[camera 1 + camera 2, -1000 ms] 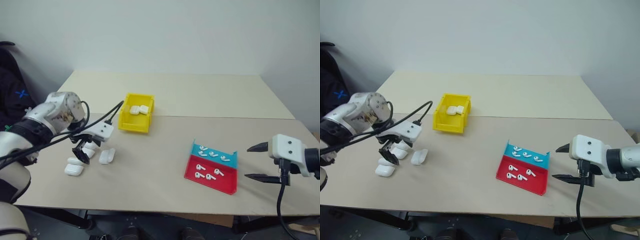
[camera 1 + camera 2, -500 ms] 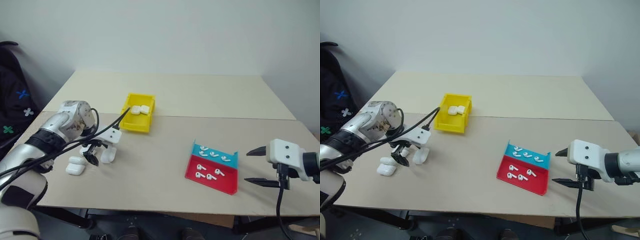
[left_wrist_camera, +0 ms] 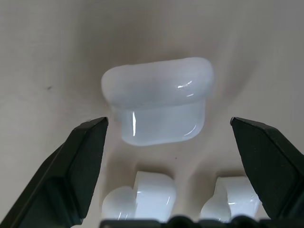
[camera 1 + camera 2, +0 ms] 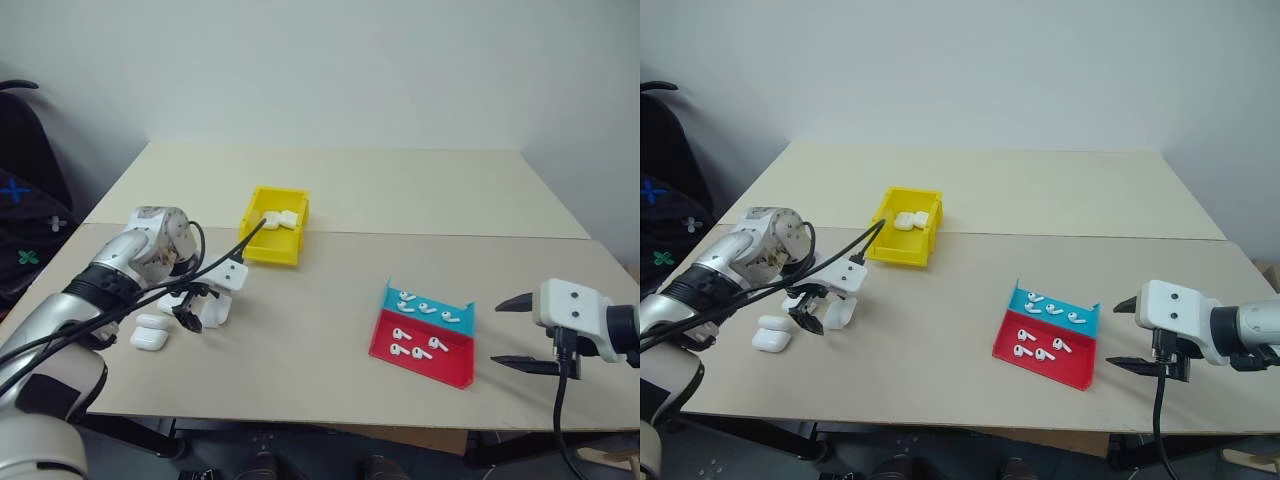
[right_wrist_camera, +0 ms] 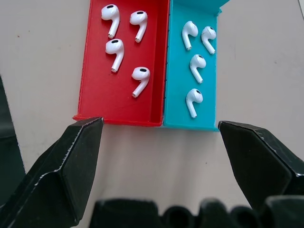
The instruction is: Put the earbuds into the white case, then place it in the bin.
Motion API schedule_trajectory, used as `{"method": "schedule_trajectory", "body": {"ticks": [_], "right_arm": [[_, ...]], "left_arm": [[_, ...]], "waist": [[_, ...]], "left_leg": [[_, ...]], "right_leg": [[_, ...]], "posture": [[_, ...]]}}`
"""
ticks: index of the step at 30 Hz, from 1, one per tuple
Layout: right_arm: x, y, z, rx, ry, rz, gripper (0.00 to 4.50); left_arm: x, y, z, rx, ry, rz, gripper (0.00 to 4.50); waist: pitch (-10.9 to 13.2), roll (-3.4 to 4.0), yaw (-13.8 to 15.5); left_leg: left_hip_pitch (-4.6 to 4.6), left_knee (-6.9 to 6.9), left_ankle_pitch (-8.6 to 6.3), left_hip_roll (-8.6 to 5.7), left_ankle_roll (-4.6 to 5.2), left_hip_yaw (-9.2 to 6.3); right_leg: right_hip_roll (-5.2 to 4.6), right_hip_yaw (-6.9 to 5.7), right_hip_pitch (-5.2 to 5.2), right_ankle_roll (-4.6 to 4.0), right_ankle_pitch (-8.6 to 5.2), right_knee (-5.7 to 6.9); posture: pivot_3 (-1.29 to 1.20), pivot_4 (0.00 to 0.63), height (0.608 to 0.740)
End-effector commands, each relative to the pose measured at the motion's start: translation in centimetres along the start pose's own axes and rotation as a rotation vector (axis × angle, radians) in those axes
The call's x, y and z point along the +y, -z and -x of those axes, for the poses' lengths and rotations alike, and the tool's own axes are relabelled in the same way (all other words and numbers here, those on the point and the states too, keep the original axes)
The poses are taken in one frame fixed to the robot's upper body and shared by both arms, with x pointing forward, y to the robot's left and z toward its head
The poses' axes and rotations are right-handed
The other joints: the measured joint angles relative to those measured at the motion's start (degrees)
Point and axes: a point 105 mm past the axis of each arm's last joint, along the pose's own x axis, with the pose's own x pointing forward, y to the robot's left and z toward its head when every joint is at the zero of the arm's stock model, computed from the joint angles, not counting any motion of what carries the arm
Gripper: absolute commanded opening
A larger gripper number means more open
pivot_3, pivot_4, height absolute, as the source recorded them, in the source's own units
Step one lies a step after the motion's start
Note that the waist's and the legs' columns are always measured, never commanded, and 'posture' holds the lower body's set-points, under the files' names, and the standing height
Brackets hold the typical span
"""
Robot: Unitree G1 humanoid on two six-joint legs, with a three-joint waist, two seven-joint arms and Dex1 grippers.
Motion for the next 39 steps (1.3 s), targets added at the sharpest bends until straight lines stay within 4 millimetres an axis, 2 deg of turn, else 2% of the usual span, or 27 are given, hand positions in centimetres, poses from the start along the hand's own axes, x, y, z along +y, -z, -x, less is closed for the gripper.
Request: {"method": "schedule_trajectory", "body": {"ticks": [1,10,15,16,22,23,24,29,34,36,39], "right_arm": [[-0.6,-0.7,0.8,-0.006,0.044,0.046,4.48],[-0.6,-0.5,0.8,0.002,0.048,0.047,4.48],[-0.7,-0.5,0.7,0.001,0.055,0.053,4.50],[-0.7,-0.6,0.7,-0.001,0.056,0.054,4.50],[-0.7,-0.7,0.6,-0.009,0.059,0.055,4.50],[-0.7,-0.6,0.6,-0.008,0.059,0.056,4.50],[-0.7,-0.6,0.6,-0.007,0.060,0.057,4.50],[-1.0,-0.7,0.8,-0.010,0.072,0.062,4.50],[-1.1,-0.6,0.8,-0.013,0.076,0.060,4.50],[-1.1,-0.6,0.7,-0.013,0.074,0.062,4.50],[-1.2,-0.7,0.8,-0.009,0.069,0.069,4.50]], "left_arm": [[0.5,-0.1,0.7,-0.010,-0.036,0.010,4.50],[0.6,0.1,0.4,-0.001,-0.043,0.019,4.50],[0.7,0.5,0.3,0.022,-0.057,0.018,2.93],[0.8,0.5,0.3,0.023,-0.060,0.022,2.78],[1.0,0.7,0.2,0.020,-0.075,0.028,2.77],[1.0,0.6,0.3,0.010,-0.091,0.020,2.69],[1.1,0.5,0.7,-0.008,-0.108,0.012,2.37],[1.0,0.6,2.5,-0.052,-0.164,0.011,2.37],[0.0,1.5,1.9,-0.041,-0.148,0.026,2.37],[0.2,1.5,2.1,-0.033,-0.181,0.023,2.37],[0.8,1.5,3.5,-0.028,-0.271,0.035,2.37]], "waist": [[0.0,0.00,0.0],[0.0,0.00,0.0],[0.0,0.00,0.0],[0.0,0.00,0.0],[0.0,0.00,0.0],[0.0,0.00,0.0],[0.0,0.00,0.0],[0.0,0.00,0.0],[0.0,0.06,-0.3],[0.0,0.05,-0.3],[0.0,0.03,-0.1]], "left_leg": [[0.00,0.00,0.00,0.00,0.00,0.00],[0.00,0.01,0.00,0.00,0.00,0.00],[0.01,0.02,0.00,0.00,0.00,-0.01],[0.02,0.02,0.00,0.00,0.00,-0.01],[0.01,0.02,0.00,0.00,0.00,-0.01],[0.01,0.02,0.00,0.00,0.00,-0.01],[0.01,0.03,0.00,0.00,0.00,-0.01],[0.01,0.03,0.00,0.00,0.00,0.00],[0.08,0.02,0.00,0.00,0.00,0.02],[0.08,0.02,0.00,0.00,0.00,0.02],[0.05,0.16,0.00,0.01,0.00,0.01]], "right_leg": [[0.00,0.00,0.00,0.00,0.00,0.00],[0.01,0.00,0.00,-0.01,0.01,0.00],[0.01,0.00,0.01,0.00,0.01,0.02],[0.01,0.00,0.01,0.00,0.01,0.02],[0.01,0.00,0.02,0.00,0.01,0.02],[0.00,0.00,0.02,0.00,0.01,0.02],[0.00,0.00,0.02,0.00,0.01,0.02],[0.00,0.00,0.01,-0.01,0.02,0.02],[0.00,0.04,0.05,-0.02,0.02,0.04],[0.01,0.03,0.04,-0.01,0.02,0.07],[0.01,0.03,0.03,-0.01,0.02,0.17]], "posture": [[0.00,0.150,0.740],[0.00,0.150,0.740],[0.00,0.150,0.740],[0.00,0.150,0.740],[0.00,0.150,0.740],[0.00,0.150,0.740],[0.00,0.150,0.740],[0.00,0.150,0.740],[0.00,0.150,0.740],[0.00,0.150,0.740],[0.00,0.150,0.740]]}}
